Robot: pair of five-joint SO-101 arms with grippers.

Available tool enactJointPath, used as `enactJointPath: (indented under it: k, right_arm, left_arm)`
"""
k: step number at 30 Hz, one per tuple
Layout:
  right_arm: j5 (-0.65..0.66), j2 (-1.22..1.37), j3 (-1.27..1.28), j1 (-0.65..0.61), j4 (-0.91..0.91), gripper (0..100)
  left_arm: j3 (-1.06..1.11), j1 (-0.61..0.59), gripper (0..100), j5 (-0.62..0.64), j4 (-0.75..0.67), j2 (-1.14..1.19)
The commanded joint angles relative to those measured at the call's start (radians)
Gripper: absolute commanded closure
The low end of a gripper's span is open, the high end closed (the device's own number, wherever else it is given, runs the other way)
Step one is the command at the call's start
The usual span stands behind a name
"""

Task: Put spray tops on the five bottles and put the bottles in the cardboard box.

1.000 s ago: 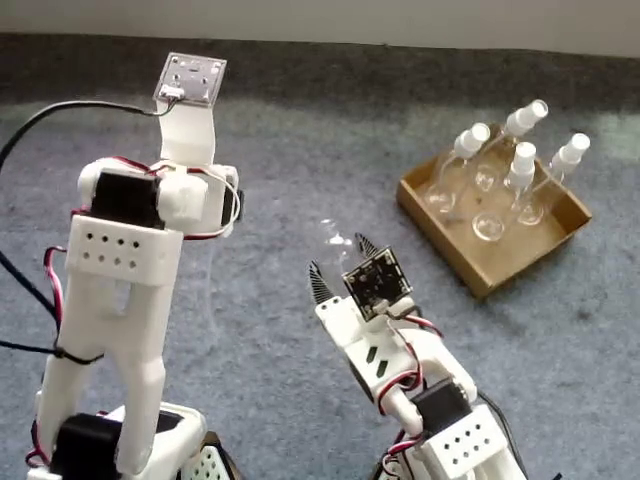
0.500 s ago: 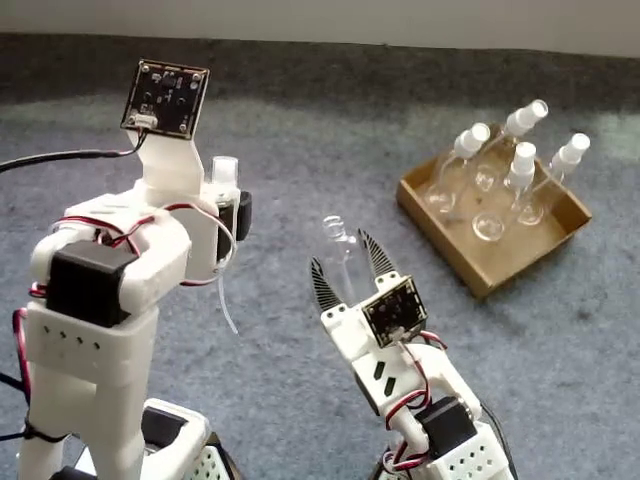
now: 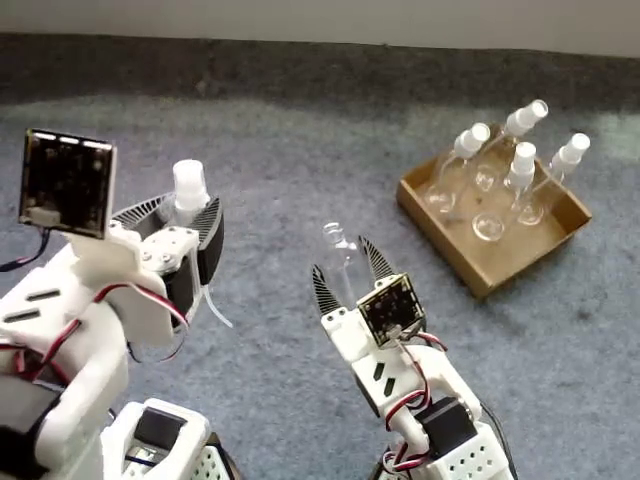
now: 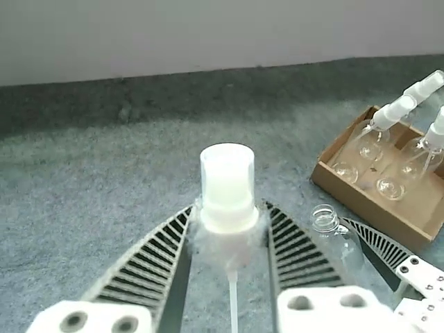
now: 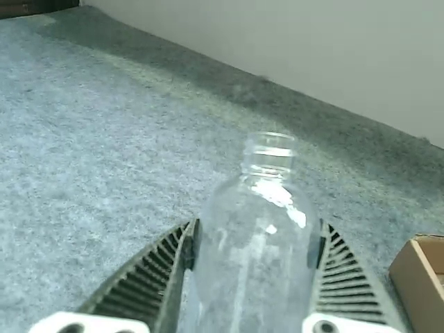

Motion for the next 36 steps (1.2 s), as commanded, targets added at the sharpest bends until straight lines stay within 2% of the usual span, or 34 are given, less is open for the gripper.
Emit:
enactJointPath:
  k: [1, 7, 12, 18, 21, 27, 30, 33, 36]
  right_arm:
    - [-0.011, -0.018, -0.079, -0.008, 0.054, 79.6]
    - [-0.011, -0.018, -0.128, -0.012, 0.137, 79.6]
    - [-0.011, -0.018, -0.125, -0.021, 0.136, 79.6]
    - [-0.005, -0.018, -0.125, -0.133, 0.134, 79.6]
    - [-0.005, -0.016, -0.124, -0.157, 0.134, 79.6]
    - [-0.003, -0.016, -0.024, -0.156, 0.010, 79.6]
    - [0.063, -0.016, 0.061, -0.156, -0.067, 79.6]
    - [0.158, -0.016, 0.108, -0.156, -0.108, 79.6]
    - [0.170, -0.016, 0.127, -0.156, -0.136, 79.6]
  left_arm:
    - [-0.002, 0.018, 96, 0.012, -0.031, -0.030]
    - [0.042, 0.018, 96, 0.054, -0.247, -0.054]
    - [0.297, 0.012, 96, 0.166, -0.512, -0.108]
    - [0.578, 0.018, 96, 0.169, -0.895, -0.189]
    - [0.634, 0.018, 96, 0.170, -0.993, -0.196]
    - [0.576, 0.012, 96, 0.172, -0.984, -0.163]
    - [0.489, 0.010, 96, 0.173, -0.882, -0.108]
    - [0.367, -0.035, 96, 0.259, -0.756, -0.028]
    - [0.257, -0.047, 96, 0.287, -0.652, 0.048]
